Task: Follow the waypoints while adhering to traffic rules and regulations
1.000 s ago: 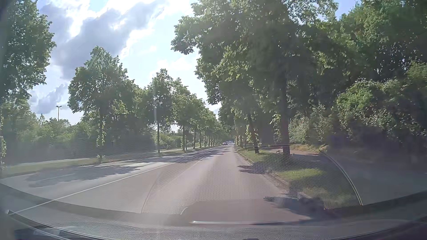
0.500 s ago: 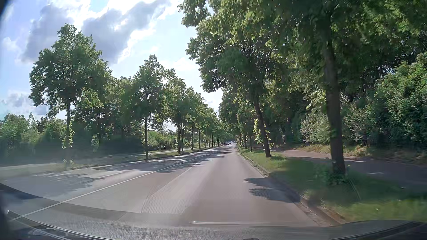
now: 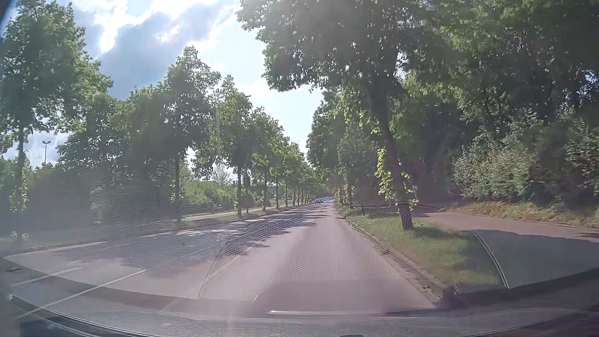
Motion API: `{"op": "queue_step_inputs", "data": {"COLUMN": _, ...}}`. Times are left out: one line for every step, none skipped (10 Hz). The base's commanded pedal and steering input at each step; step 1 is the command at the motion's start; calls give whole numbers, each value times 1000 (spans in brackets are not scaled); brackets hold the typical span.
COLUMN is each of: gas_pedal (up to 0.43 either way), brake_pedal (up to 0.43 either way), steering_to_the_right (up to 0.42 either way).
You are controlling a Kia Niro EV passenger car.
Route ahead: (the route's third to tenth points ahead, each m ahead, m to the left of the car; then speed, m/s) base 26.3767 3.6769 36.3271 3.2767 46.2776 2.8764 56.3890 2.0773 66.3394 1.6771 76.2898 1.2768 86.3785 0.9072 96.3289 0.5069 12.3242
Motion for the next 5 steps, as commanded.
{"op": "queue_step_inputs", "data": {"gas_pedal": 260, "brake_pedal": 12, "steering_to_the_right": -5}}
{"op": "queue_step_inputs", "data": {"gas_pedal": 248, "brake_pedal": 18, "steering_to_the_right": -5}}
{"op": "queue_step_inputs", "data": {"gas_pedal": 228, "brake_pedal": 18, "steering_to_the_right": -5}}
{"op": "queue_step_inputs", "data": {"gas_pedal": 228, "brake_pedal": 12, "steering_to_the_right": -4}}
{"op": "queue_step_inputs", "data": {"gas_pedal": 228, "brake_pedal": 18, "steering_to_the_right": -4}}
